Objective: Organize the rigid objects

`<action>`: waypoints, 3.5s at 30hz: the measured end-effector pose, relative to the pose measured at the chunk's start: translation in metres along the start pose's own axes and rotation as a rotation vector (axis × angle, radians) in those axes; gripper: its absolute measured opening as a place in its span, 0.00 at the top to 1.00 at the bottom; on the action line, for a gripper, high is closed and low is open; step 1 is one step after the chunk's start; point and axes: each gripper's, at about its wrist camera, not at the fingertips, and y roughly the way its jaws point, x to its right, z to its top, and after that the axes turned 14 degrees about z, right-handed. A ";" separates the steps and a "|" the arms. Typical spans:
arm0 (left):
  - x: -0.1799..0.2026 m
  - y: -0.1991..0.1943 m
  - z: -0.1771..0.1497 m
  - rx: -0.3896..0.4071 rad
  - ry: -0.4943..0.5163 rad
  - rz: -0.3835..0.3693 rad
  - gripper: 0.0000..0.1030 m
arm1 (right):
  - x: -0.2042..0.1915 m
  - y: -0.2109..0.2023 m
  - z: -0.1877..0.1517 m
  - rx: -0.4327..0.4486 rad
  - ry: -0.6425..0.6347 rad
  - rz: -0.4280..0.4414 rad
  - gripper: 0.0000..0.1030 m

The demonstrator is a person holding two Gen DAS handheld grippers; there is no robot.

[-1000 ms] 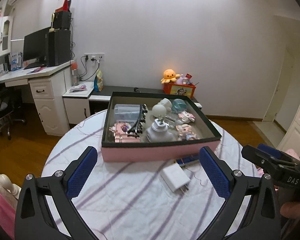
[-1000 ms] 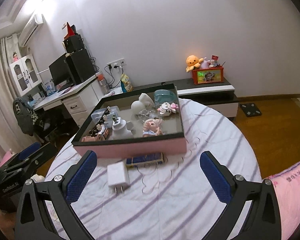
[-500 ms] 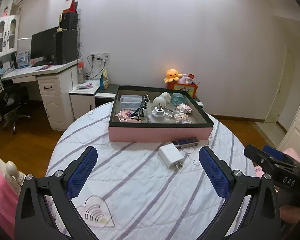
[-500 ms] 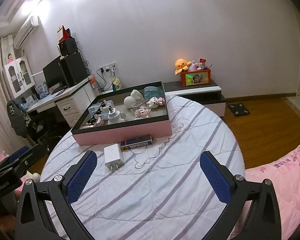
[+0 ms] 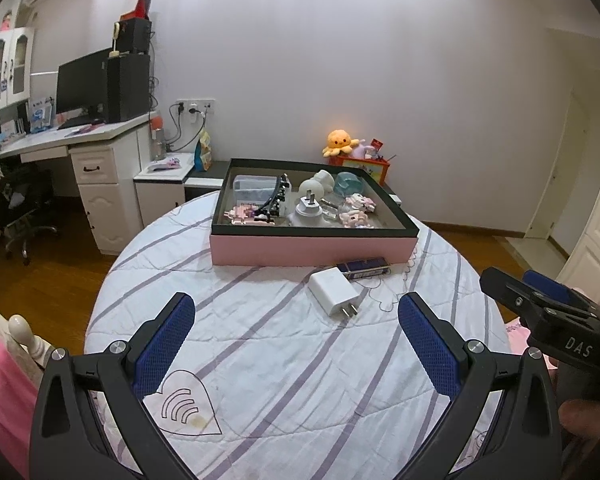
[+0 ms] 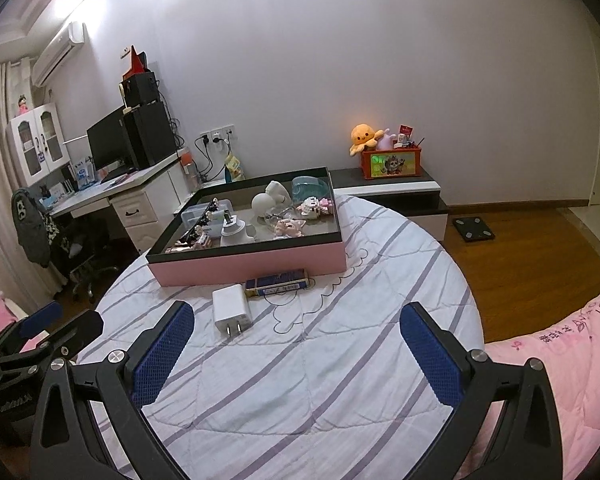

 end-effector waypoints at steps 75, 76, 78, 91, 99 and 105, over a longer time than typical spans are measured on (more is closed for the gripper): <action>-0.009 0.156 -0.010 -0.261 0.001 -0.037 0.59 | 0.020 0.195 0.008 -0.332 -0.033 -0.039 0.00; -0.011 0.155 -0.010 -0.262 -0.005 -0.036 0.59 | 0.020 0.201 0.007 -0.344 -0.033 -0.054 0.00; -0.012 0.156 -0.011 -0.267 -0.012 -0.041 0.59 | 0.020 0.208 0.006 -0.357 -0.030 -0.070 0.00; -0.017 0.150 -0.011 -0.245 -0.033 -0.044 0.59 | 0.008 0.172 -0.007 -0.331 -0.056 0.019 0.19; -0.020 0.127 -0.016 -0.229 -0.030 -0.056 0.59 | 0.013 0.125 -0.016 -0.299 -0.035 0.053 0.19; -0.023 0.105 -0.010 -0.193 -0.028 -0.059 0.59 | 0.010 0.106 -0.010 -0.266 -0.030 0.072 0.19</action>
